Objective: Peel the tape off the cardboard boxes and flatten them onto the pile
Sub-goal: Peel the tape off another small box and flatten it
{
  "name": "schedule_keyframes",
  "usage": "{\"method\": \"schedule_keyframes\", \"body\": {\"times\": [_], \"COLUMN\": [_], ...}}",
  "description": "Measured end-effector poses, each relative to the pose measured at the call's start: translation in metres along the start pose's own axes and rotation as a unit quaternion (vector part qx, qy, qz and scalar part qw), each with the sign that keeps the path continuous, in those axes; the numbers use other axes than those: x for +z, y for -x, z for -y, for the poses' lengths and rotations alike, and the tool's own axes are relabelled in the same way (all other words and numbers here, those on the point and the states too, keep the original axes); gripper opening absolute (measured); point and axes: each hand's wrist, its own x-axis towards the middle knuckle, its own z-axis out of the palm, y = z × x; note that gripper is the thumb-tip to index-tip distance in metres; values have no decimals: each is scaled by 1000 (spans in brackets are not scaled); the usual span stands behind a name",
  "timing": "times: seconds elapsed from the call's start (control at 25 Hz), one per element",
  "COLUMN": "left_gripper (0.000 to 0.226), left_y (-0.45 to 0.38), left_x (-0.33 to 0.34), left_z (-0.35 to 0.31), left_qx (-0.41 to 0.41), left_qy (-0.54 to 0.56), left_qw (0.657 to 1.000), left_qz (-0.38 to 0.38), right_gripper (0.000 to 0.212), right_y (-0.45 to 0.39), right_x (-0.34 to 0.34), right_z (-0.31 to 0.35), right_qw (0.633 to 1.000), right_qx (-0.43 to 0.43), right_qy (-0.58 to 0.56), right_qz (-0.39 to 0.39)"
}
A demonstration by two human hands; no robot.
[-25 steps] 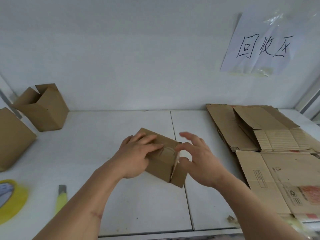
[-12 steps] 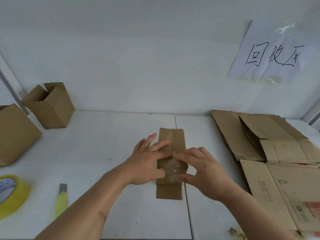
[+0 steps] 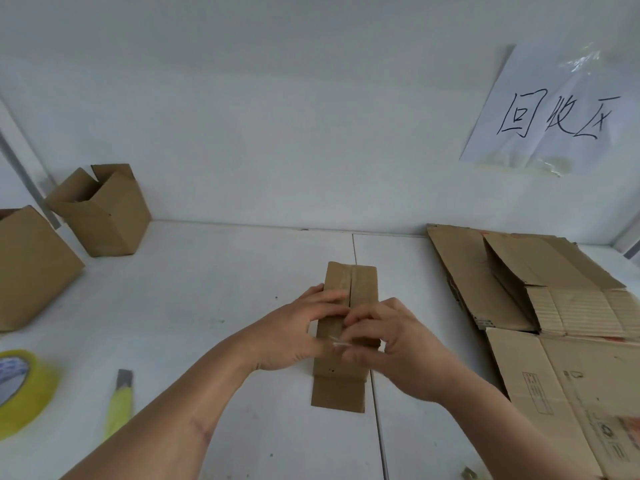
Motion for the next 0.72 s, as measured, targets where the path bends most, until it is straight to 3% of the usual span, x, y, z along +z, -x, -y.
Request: {"method": "schedule_keyframes", "body": {"times": [0.08,0.2,0.32,0.44,0.52,0.64,0.72], "left_gripper": [62,64,59,41,30,20,21], "left_y": [-1,-3,-2,0,2,7,7], "left_x": [-1,-1,1,8,12,13,15], "left_z": [0,0,-2,4,9,9,3], "left_qx": [-4,-3,-7,-31,-27,-15,-9], "left_qy": [-2,12,58,97,68,54,71], "left_qw": [1000,1000,998,993,993,992,988], "left_qz": [4,11,1,-60,-90,-117,-138], "right_gripper": [8,19,19,18,18,16,12], "right_y": [-7,-16,-24,-25,-21,-15,-15], "right_x": [2,-2,-3,-2,-3,-4,-5], "right_z": [0,2,-1,-3,-5,-11,-14], "right_qw": [999,984,951,972,990,996,997], "right_qx": [15,99,137,118,82,81,70], "right_qy": [-27,-144,-259,-155,-54,-19,-4], "right_qz": [-41,-42,-100,-128,-99,-33,-37]}}
